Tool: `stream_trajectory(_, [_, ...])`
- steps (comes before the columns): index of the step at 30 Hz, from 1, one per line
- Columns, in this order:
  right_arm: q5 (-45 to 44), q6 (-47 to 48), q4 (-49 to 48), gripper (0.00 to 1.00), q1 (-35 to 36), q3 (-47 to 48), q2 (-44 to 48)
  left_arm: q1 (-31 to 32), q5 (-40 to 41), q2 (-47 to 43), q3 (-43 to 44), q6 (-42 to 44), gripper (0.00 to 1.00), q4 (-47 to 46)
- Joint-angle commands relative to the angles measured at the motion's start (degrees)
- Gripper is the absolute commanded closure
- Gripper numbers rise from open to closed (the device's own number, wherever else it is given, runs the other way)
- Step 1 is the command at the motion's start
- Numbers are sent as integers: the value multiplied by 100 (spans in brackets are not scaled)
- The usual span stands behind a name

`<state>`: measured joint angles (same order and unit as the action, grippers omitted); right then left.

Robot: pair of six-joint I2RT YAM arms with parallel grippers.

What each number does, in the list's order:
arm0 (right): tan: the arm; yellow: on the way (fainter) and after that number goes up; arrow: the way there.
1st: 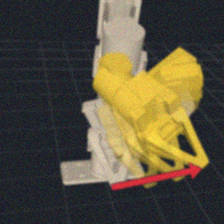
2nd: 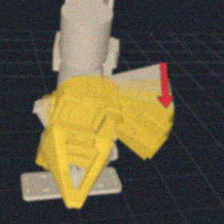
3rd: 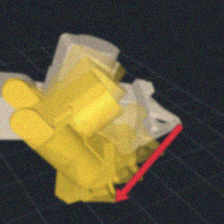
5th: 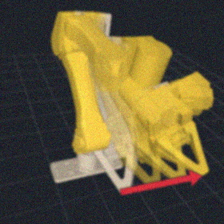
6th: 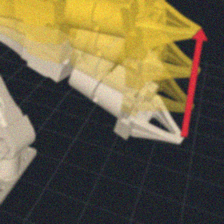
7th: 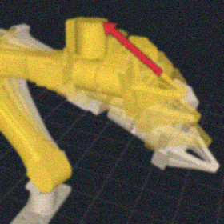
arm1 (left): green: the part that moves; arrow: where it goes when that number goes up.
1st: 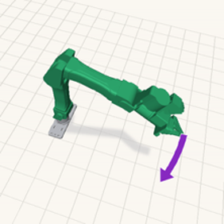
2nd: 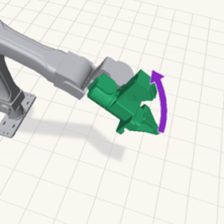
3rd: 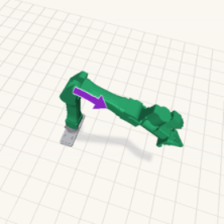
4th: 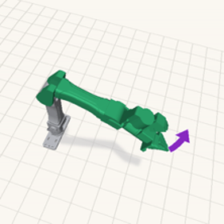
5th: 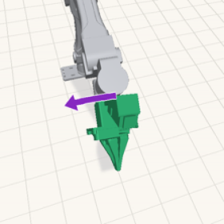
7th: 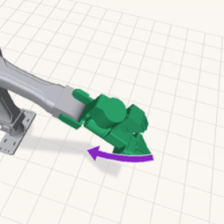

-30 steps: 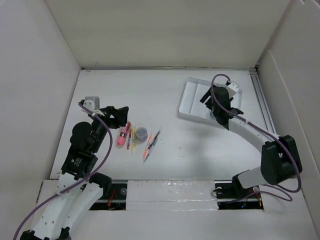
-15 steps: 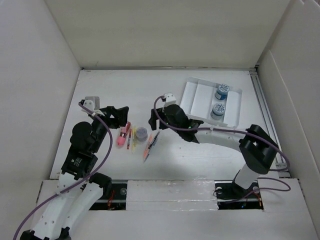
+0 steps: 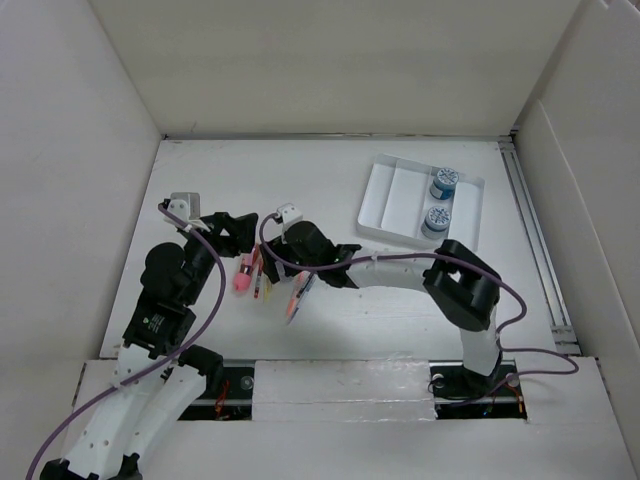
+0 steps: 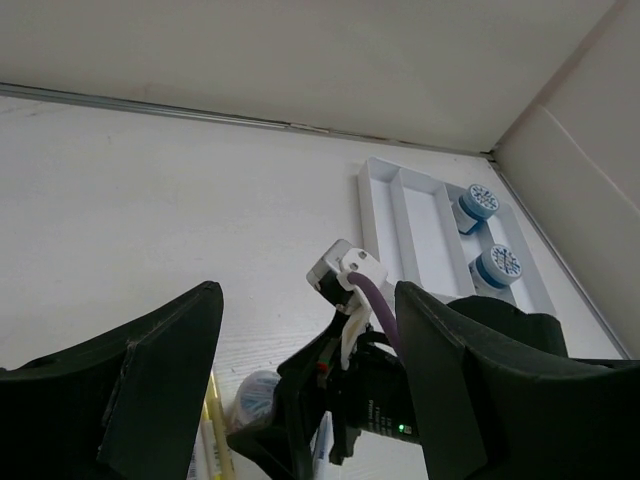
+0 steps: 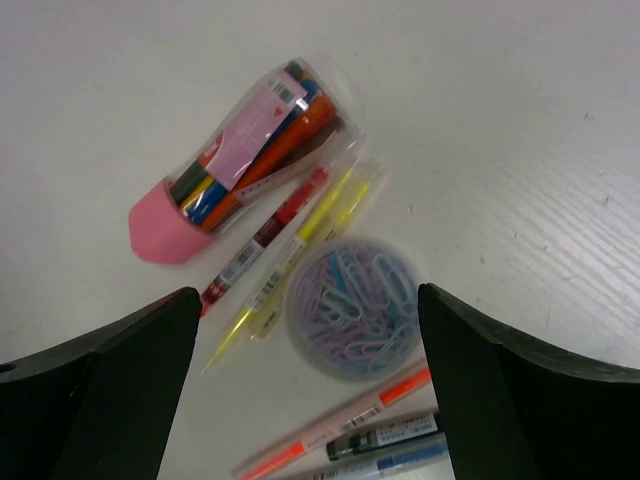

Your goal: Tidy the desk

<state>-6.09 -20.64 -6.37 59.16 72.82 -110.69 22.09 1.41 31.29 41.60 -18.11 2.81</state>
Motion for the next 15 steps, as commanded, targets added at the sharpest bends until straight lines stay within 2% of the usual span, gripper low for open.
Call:
stream_trajectory(1, [-462, 43, 180, 6, -36, 435, -233, 6, -71, 26, 85, 53, 34, -237])
stream_trajectory(11, [-1140, -124, 118, 9, 26, 426, -541, 6, -106, 9, 76, 71, 35, -246])
stream_trajectory(14, [-1351, -238, 84, 12, 87, 322, -515, 6, -106, 26, 76, 71, 35, -237])
stream_trajectory(15, [-1334, -308, 40, 16, 87, 286, -506, 6, -106, 53, 85, 71, 34, -246])
